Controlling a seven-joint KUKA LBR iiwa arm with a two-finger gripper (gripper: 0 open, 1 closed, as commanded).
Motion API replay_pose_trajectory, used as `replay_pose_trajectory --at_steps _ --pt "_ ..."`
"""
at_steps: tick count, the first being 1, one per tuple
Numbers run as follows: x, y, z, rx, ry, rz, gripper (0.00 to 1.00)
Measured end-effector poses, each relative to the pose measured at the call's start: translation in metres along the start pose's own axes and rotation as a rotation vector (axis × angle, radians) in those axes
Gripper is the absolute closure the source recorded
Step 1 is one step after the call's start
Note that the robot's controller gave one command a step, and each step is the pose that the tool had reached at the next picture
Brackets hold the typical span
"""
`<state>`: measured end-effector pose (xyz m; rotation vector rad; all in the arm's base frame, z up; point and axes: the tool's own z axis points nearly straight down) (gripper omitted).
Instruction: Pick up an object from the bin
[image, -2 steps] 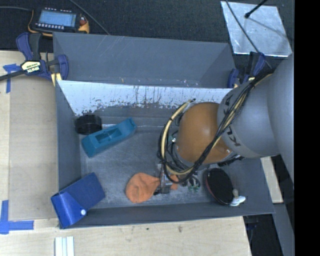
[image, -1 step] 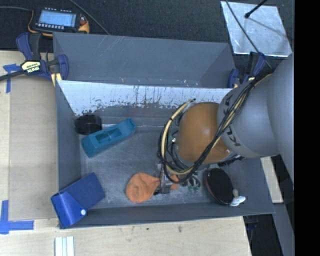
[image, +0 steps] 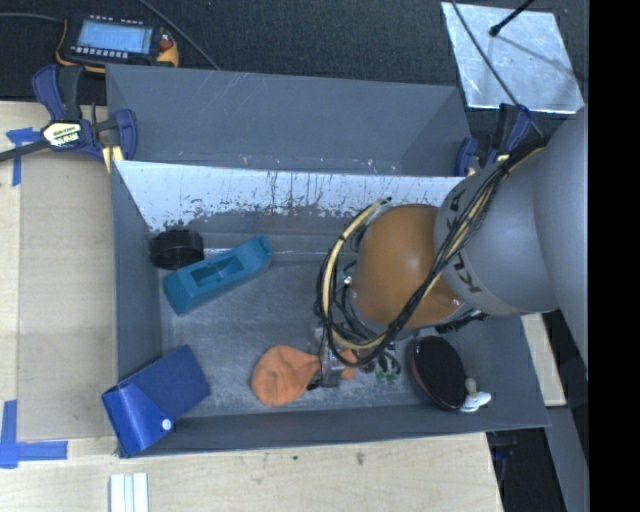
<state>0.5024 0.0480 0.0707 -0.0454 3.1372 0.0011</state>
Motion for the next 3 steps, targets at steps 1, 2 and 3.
replay_pose_trajectory --at_steps 1,2,3 --pt "0.0000 0.0000 0.0000 0.000 0.000 0.000 1.00" --pt "0.0000 0.0000 0.0000 0.000 0.000 0.001 1.00" --pt "0.0000 0.0000 0.0000 0.000 0.000 0.001 1.00"
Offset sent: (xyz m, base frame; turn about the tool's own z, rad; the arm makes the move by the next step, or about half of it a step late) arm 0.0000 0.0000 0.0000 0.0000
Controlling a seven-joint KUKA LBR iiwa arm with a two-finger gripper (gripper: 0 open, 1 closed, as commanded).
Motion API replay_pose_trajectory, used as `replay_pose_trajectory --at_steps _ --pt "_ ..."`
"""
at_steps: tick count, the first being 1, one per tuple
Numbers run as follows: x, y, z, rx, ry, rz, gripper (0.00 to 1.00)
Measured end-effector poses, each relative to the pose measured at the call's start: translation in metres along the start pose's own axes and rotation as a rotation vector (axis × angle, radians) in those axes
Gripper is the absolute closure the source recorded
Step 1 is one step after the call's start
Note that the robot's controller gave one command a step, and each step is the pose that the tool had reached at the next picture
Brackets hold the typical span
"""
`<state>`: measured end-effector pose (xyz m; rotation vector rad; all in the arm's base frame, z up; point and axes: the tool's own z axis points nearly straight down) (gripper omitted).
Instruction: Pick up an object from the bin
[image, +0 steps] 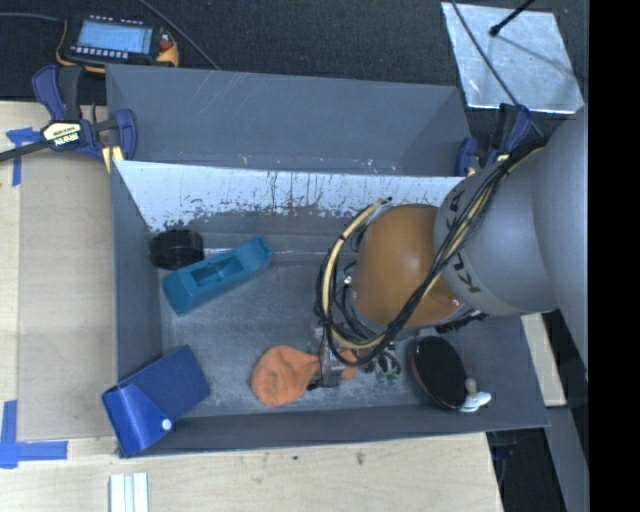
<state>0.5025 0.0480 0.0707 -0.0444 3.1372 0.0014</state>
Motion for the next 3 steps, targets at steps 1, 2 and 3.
replay_pose_trajectory --at_steps 1,2,3 --pt "0.0000 0.0000 0.0000 0.000 0.000 0.000 1.00" --pt "0.0000 0.0000 0.0000 0.000 0.000 0.000 1.00" --pt "0.0000 0.0000 0.0000 0.000 0.000 0.000 1.00"
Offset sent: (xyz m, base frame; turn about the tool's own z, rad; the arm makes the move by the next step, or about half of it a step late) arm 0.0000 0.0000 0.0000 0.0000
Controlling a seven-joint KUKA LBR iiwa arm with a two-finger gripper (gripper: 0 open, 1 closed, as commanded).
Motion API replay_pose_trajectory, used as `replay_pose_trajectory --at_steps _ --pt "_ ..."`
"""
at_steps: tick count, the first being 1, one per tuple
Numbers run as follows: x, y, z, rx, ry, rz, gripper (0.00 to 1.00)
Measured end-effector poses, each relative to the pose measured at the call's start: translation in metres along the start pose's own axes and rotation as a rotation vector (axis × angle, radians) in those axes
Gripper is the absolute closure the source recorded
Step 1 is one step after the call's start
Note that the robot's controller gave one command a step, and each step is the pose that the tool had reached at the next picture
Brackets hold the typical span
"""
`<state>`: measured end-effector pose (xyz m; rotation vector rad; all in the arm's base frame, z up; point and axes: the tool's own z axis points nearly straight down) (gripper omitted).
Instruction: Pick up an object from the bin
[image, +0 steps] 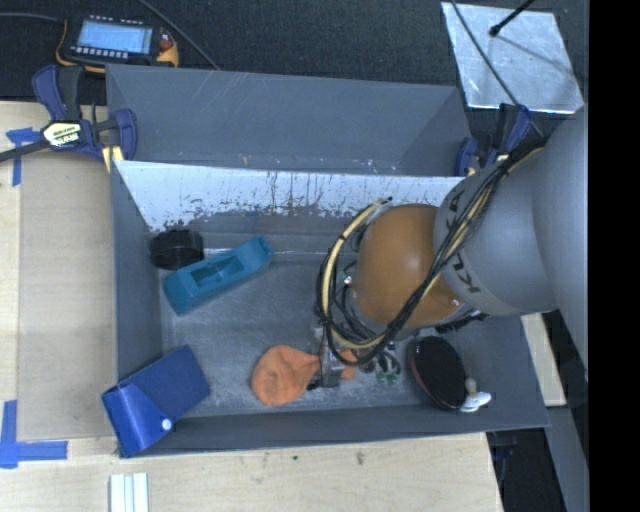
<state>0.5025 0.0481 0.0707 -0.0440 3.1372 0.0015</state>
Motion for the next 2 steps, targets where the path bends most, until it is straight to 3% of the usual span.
replay_pose_trajectory --at_steps 2 --pt "0.0000 0.0000 0.0000 0.000 0.000 0.000 1.00"
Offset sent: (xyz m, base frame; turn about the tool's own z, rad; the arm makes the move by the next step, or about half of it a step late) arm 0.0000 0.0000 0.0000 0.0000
